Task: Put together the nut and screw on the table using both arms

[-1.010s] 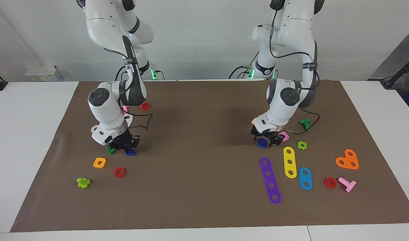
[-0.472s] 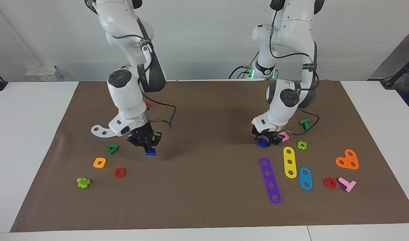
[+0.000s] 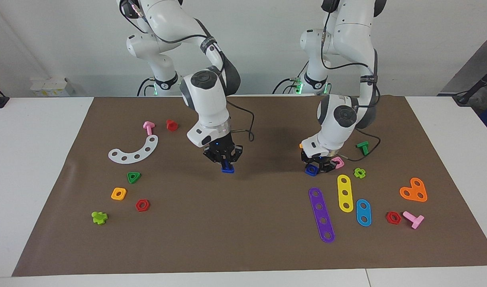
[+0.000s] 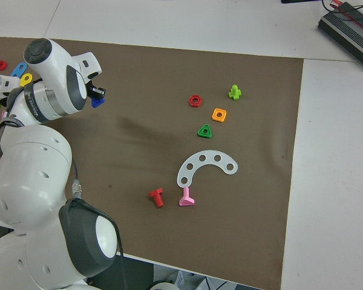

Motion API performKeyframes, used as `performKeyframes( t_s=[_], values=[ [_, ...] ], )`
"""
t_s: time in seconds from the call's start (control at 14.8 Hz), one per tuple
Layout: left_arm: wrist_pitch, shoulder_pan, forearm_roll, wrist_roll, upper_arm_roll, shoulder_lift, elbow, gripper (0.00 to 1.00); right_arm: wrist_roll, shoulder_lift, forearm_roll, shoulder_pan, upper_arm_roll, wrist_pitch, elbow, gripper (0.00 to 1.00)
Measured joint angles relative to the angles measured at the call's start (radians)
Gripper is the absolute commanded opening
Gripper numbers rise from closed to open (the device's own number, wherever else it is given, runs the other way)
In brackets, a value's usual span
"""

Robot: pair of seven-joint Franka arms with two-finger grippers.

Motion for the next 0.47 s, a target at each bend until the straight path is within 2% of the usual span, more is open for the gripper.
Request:
performKeyframes(
  t_s=[0.13,0.47],
  values=[
    [-0.002,0.0,0.0,-0.002,0.001,0.0,0.002,0.22,0.032,0.034,-0.002,0.03,0.0,0.049,0.0,0.0],
    [-0.074,0.002,-0.028,-0.032,0.006,0.0,0.067,0.12,0.188,0.133,-0.09,0.114,0.0,0.142,0.002,0.0]
  ],
)
